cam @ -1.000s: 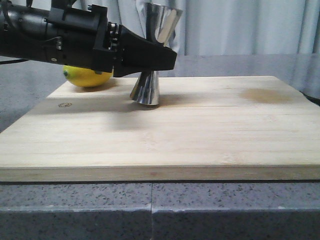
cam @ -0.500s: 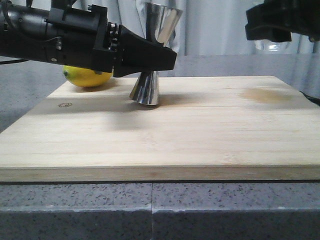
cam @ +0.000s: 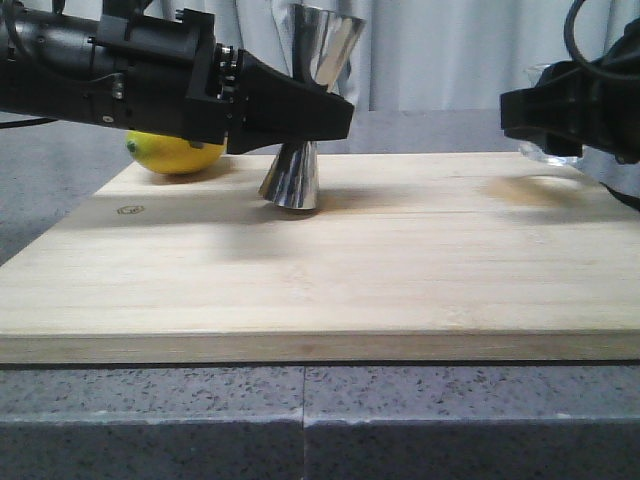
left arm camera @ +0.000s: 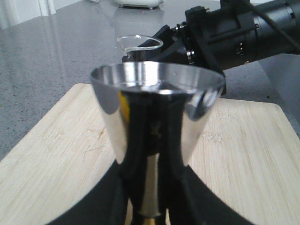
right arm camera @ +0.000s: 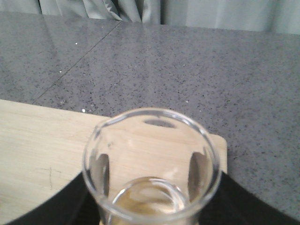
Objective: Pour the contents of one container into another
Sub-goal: 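Lower the beaker back onto the board and open the right gripper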
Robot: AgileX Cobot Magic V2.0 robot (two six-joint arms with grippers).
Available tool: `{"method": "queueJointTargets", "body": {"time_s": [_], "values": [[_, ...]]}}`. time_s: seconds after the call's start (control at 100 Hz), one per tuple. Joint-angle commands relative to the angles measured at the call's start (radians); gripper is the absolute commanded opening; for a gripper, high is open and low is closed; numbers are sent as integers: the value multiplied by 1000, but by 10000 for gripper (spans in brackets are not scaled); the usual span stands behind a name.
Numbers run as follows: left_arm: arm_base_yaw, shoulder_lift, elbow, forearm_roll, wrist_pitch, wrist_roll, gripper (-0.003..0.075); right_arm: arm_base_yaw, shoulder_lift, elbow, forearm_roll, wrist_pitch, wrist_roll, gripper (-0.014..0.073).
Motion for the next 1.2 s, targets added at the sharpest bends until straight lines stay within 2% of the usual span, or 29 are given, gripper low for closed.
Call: {"method": "queueJointTargets", "body": {"time_s": [0.0,0.54,0.61,0.76,0.88,1.19], "values": [[-9,-42,-28,-84,82,-4,-2,-6,-1,-19,-5,-128,12,247],[-9,-42,-28,-84,82,-4,-2,-6,87,-23,-100,-175,12,256],[-9,-42,-28,-84,82,-4,-2,-6,87,-23,-101,-175,12,297],[-9,-42,-28,-84,82,-4,-2,-6,87,-23,-103,-179,12,474],[-9,-42,-28,-84,82,-4,-2,-6,80,-23,-103,-184,12,561],[-9,-42,-28,-84,118,-4,-2,-6,-49,-23,-105,-184,12,577]]}}
